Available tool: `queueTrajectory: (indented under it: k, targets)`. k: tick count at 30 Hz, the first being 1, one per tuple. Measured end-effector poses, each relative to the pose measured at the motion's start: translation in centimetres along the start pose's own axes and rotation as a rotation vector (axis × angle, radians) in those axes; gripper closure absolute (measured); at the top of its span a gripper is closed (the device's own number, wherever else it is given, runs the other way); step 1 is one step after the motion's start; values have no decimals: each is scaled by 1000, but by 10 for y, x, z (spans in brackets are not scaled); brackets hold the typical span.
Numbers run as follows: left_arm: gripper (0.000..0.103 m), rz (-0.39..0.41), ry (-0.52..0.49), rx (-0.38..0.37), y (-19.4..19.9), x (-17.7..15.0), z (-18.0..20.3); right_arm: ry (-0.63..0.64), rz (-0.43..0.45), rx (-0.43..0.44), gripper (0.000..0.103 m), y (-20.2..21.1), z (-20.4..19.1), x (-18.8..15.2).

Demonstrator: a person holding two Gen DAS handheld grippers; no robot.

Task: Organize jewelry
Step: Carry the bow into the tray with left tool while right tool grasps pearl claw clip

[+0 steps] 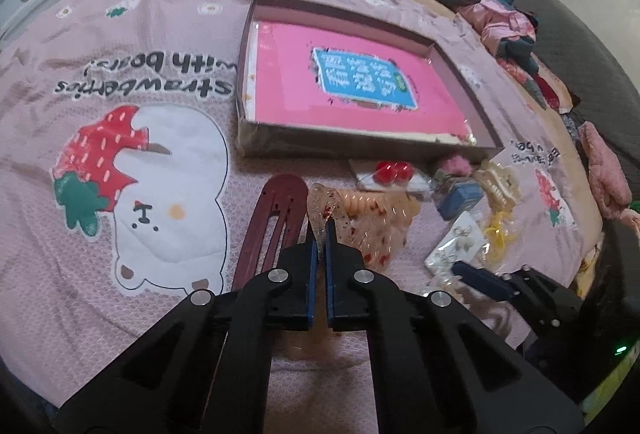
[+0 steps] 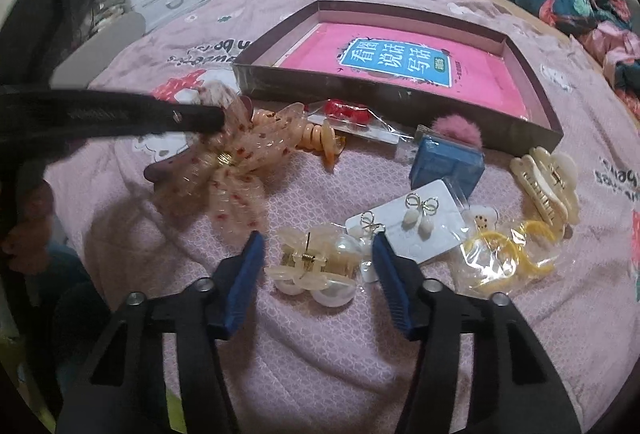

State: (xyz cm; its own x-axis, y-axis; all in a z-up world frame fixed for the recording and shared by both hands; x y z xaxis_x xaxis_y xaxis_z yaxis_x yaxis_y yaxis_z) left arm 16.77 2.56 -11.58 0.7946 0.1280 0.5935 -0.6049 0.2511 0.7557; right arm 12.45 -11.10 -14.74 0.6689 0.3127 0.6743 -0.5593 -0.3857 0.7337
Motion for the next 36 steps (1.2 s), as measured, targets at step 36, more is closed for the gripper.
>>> queueTrajectory:
  k: [36]
  targets:
    - [103,171,-73,45,13,120,33,-90,211,-70,57,81,133,112]
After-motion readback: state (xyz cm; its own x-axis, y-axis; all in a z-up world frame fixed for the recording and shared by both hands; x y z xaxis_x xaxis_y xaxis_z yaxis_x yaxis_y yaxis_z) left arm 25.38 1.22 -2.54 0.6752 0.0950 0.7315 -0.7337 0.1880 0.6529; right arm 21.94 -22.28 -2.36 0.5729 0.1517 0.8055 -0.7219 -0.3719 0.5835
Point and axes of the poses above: each gripper's, at about its wrist camera, not at the fingertips, and y roughly against the way its jaws point, z to its right, x to its top, the point moved 4 cm from there along -y, roughly the way its jaws point, and after that the axes turned 6 degrees about z, right-handed, at the moved point
